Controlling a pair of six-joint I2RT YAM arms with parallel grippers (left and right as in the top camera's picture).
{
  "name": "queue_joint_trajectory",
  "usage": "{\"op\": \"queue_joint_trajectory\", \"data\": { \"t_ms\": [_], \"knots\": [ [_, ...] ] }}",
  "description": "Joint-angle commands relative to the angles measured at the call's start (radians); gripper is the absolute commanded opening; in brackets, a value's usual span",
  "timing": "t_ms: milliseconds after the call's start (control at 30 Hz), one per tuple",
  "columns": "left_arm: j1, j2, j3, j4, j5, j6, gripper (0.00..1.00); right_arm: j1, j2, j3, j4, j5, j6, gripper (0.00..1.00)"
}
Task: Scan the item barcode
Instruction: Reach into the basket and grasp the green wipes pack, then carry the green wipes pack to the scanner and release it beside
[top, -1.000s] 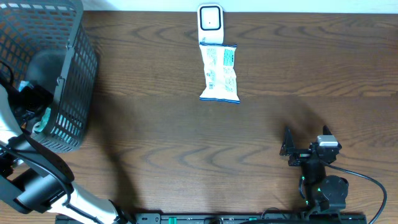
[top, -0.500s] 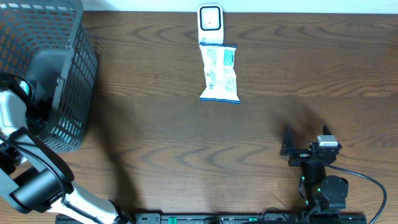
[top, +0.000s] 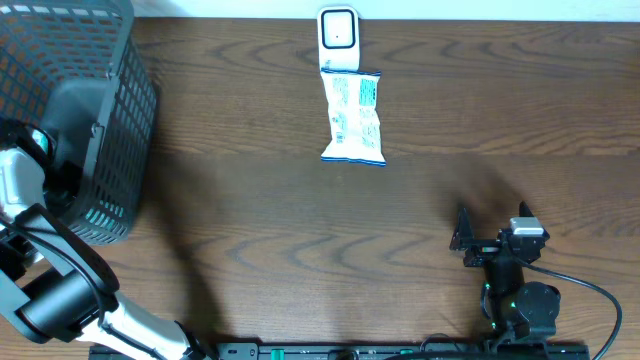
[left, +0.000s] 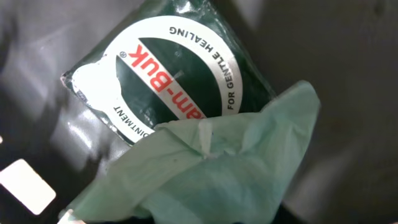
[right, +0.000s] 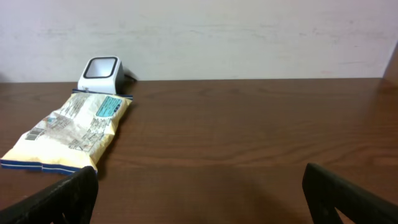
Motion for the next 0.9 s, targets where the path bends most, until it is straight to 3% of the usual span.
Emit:
{"op": "queue_joint_trajectory", "data": {
  "t_ms": [0, 67, 100, 133, 400, 500, 700, 867],
  "knots": [
    [0.003, -0.001, 0.042, -0.027, -0.010, -0.006, 0.23, 0.004, -0.005, -0.002, -0.004, 0.000, 0.010, 0.99],
    [0.003, -0.008, 0.060, -0.047, -0.009, -0.006, 0.19, 0.004, -0.005, -0.002, -0.004, 0.000, 0.010, 0.99],
    [0.003, -0.021, 0.077, -0.064, -0.009, -0.006, 0.10, 0.004, -0.005, -0.002, -0.004, 0.000, 0.010, 0.99],
    [0.003, -0.034, 0.085, -0.071, -0.009, -0.006, 0.08, 0.004, -0.005, -0.002, -0.004, 0.000, 0.010, 0.99],
    [0.003, -0.285, 0.142, -0.046, 0.015, -0.008, 0.08, 0.004, -0.005, -0.002, -0.004, 0.000, 0.010, 0.99],
    [0.003, -0.423, 0.174, -0.004, 0.025, -0.101, 0.08, 0.004, -0.005, -0.002, -0.004, 0.000, 0.010, 0.99],
    [-0.001, -0.691, 0.174, 0.169, 0.105, -0.419, 0.08, 0.004, -0.005, -0.002, -0.004, 0.000, 0.010, 0.99],
    [-0.106, -0.776, 0.174, 0.269, 0.265, -0.479, 0.08, 0.004, -0.005, -0.002, -0.004, 0.000, 0.010, 0.99]
  ]
}}
